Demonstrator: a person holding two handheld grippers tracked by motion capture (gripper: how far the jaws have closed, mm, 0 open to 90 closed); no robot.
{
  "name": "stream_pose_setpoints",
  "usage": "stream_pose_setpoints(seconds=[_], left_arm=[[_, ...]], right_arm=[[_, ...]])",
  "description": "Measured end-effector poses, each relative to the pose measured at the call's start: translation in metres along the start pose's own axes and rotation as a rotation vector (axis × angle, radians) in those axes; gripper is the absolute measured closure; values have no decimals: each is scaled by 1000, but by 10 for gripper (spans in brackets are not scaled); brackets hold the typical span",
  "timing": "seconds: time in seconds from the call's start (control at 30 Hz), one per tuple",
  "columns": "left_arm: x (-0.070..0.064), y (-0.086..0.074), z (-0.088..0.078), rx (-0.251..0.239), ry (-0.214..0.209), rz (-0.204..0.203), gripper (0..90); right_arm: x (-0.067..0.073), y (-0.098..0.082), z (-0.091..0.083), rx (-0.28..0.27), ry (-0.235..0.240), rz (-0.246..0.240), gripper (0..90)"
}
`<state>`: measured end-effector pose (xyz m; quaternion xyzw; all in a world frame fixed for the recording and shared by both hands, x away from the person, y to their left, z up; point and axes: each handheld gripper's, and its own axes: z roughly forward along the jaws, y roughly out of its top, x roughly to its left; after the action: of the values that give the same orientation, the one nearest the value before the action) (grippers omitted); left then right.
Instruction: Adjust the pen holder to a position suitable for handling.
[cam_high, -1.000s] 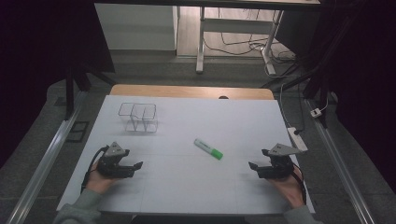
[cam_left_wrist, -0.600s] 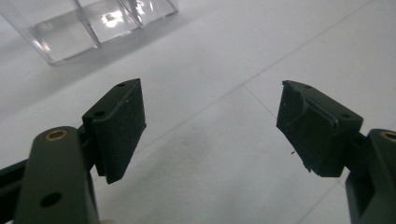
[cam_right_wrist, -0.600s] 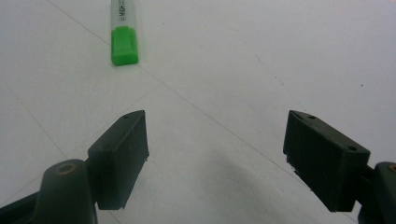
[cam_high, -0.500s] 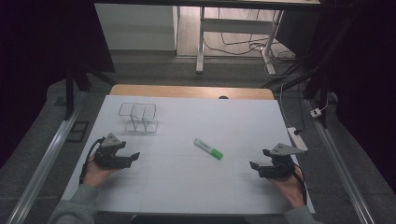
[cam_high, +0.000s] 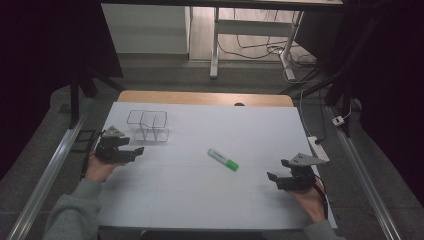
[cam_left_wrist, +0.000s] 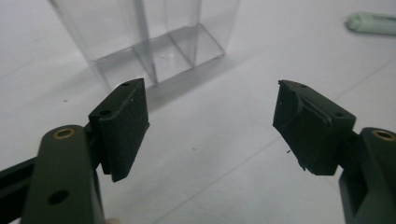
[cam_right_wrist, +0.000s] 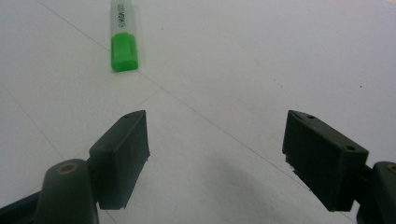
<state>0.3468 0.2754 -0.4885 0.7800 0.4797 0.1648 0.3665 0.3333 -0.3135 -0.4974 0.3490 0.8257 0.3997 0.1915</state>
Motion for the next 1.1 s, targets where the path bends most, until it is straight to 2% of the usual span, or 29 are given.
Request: stream_pose_setpoints(seconds=[0.13,0.37,0.47,0.63,0.93,1.1], left_arm=[[12,4,1,9,12,-24,287],[26,7,2,7,25,-40,340],[32,6,3,11,22,-50,399],[42,4,6,22,41,-65,478],[56,3,16,24,75,-73,691],[63,4,23,25,82,-87,864]], right_arm=[[0,-1,2,13,3,-1,223],[1,0,3,13,-6,-3,223],[1,0,3,14,-4,-2,223],[1,0,4,20,-8,0,223],[1,1,3,26,-17,2,223],[1,0,3,28,-16,1,223]])
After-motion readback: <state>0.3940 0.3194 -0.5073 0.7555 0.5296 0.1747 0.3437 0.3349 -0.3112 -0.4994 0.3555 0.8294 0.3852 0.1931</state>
